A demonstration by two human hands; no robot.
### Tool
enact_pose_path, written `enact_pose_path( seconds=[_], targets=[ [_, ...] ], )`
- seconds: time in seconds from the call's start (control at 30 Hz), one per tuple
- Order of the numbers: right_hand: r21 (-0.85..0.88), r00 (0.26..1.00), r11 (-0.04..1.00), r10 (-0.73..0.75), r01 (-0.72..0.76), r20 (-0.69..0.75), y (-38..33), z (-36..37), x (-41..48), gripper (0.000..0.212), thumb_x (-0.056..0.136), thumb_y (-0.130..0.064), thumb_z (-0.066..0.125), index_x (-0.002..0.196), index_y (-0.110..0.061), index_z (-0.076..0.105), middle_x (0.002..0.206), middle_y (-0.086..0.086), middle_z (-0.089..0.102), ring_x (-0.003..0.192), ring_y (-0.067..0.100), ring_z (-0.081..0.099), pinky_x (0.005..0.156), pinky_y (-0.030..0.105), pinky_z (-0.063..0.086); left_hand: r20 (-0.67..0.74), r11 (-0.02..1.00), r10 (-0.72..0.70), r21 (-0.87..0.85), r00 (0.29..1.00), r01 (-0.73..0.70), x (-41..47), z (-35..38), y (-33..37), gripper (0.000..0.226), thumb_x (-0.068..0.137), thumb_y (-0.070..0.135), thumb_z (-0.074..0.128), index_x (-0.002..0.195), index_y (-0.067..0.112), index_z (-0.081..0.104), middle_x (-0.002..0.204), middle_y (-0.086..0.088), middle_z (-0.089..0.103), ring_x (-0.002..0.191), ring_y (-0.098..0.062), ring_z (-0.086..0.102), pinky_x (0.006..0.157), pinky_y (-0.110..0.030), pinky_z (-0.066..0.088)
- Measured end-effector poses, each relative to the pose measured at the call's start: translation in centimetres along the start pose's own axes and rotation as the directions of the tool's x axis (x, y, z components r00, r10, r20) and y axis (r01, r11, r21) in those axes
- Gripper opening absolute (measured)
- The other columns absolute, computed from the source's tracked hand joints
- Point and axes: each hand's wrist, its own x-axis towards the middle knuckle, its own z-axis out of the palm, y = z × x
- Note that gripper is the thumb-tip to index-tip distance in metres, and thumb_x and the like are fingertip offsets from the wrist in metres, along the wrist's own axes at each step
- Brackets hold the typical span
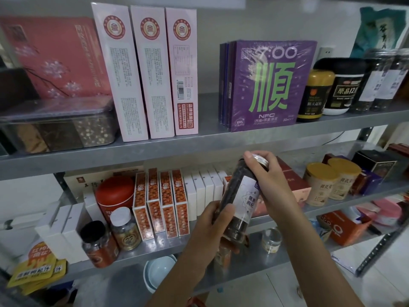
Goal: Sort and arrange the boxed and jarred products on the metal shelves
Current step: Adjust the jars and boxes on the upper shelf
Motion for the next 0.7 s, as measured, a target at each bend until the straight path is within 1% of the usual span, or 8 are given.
enact_pose_path(
  seconds=[0.1, 0.23, 0.4, 0.47, 0.53, 0.57, 0.63, 0.7],
  targets=[
    [-0.075, 0.990, 0.990, -0.117, 0.123, 0.079, -1.1, -0.4, -1.2, 0.033, 0.086, -0.037, 0.067, 0.114, -0.036, 0.051, 0.107, 0.000, 0.062, 0.081, 0.006, 0.069, 0.061, 0.021, 0.056, 0.013, 0.990, 0.103, -0.099, 0.995, -0.101, -0.3, 0.0, -0.2, 0.063, 0.076, 0.068, 0.059, 0.118, 0.023, 0.052, 0.099, -0.001, 0.074, 0.085, -0.025, 0.073, 0.067, -0.034, 0.061],
    [-0.132, 0.961, 0.958, -0.239, 0.257, 0.136, -1.9, -0.3, -3.2, 0.068, 0.072, -0.033, 0.075, 0.129, -0.046, 0.040, 0.108, -0.007, 0.062, 0.087, 0.000, 0.066, 0.060, 0.017, 0.055, 0.002, 0.961, 0.238, -0.146, 0.971, -0.235, 0.1, -0.3, 0.1, 0.085, 0.066, 0.082, 0.058, 0.125, 0.021, 0.050, 0.111, -0.005, 0.071, 0.094, -0.026, 0.071, 0.068, -0.031, 0.060],
    [-0.105, 0.903, 0.898, -0.422, 0.428, 0.078, -3.3, 0.3, -3.6, 0.080, 0.069, -0.027, 0.076, 0.139, -0.042, 0.041, 0.114, -0.005, 0.063, 0.096, 0.008, 0.066, 0.070, 0.025, 0.059, 0.002, 0.867, 0.475, 0.172, 0.880, -0.468, 1.8, -1.4, 1.6, 0.069, 0.077, 0.082, 0.044, 0.116, 0.026, 0.056, 0.106, 0.010, 0.070, 0.102, -0.013, 0.067, 0.075, -0.024, 0.056],
    [-0.087, 0.842, 0.837, -0.538, 0.540, 0.051, -4.3, 0.8, -3.4, 0.079, 0.069, -0.021, 0.077, 0.138, -0.039, 0.043, 0.117, -0.006, 0.060, 0.100, 0.004, 0.065, 0.072, 0.018, 0.056, -0.028, 0.629, 0.680, 0.536, 0.733, -0.563, 2.8, -2.2, 2.2, 0.063, 0.094, 0.069, 0.029, 0.120, 0.020, 0.058, 0.117, 0.003, 0.067, 0.111, -0.013, 0.062, 0.087, -0.033, 0.053],
    [-0.092, 0.758, 0.755, -0.652, 0.649, 0.004, -5.5, 1.5, -2.9, 0.077, 0.075, -0.009, 0.078, 0.136, -0.040, 0.043, 0.125, -0.008, 0.056, 0.106, 0.001, 0.061, 0.075, 0.014, 0.055, 0.032, 0.192, 0.878, 0.890, 0.477, -0.414, 4.2, -3.6, 2.6, 0.058, 0.104, 0.050, 0.019, 0.138, 0.011, 0.045, 0.143, -0.011, 0.049, 0.136, -0.020, 0.042, 0.112, -0.042, 0.035],
    [-0.107, 0.718, 0.716, -0.696, 0.690, -0.023, -6.1, 1.8, -2.5, 0.076, 0.078, -0.009, 0.077, 0.137, -0.040, 0.042, 0.131, -0.005, 0.053, 0.112, 0.004, 0.059, 0.080, 0.018, 0.056, 0.093, 0.029, 0.916, 0.955, 0.390, -0.296, 5.1, -4.3, 2.9, 0.055, 0.106, 0.045, 0.018, 0.147, 0.011, 0.032, 0.155, -0.012, 0.032, 0.145, -0.021, 0.026, 0.119, -0.043, 0.022],
    [-0.150, 0.645, 0.647, -0.761, 0.747, -0.071, -7.2, 2.6, -1.4, 0.076, 0.079, -0.012, 0.076, 0.139, -0.039, 0.037, 0.140, 0.002, 0.048, 0.121, 0.012, 0.056, 0.088, 0.029, 0.057, 0.170, -0.142, 0.914, 0.985, 0.369, -0.101, 6.6, -5.6, 3.8, 0.059, 0.106, 0.043, 0.018, 0.155, 0.015, 0.004, 0.163, -0.006, -0.005, 0.150, -0.020, -0.003, 0.122, -0.041, 0.003],
    [-0.220, 0.577, 0.581, -0.812, 0.783, -0.091, -7.9, 3.5, 0.0, 0.078, 0.081, -0.013, 0.076, 0.142, -0.036, 0.034, 0.145, 0.000, 0.043, 0.124, 0.008, 0.052, 0.092, 0.032, 0.055, 0.160, -0.197, 0.891, 0.979, 0.425, 0.045, 8.2, -6.7, 4.4, 0.067, 0.104, 0.046, 0.021, 0.154, 0.016, -0.011, 0.160, -0.004, -0.024, 0.148, -0.021, -0.017, 0.121, -0.041, -0.007]
  ],
)
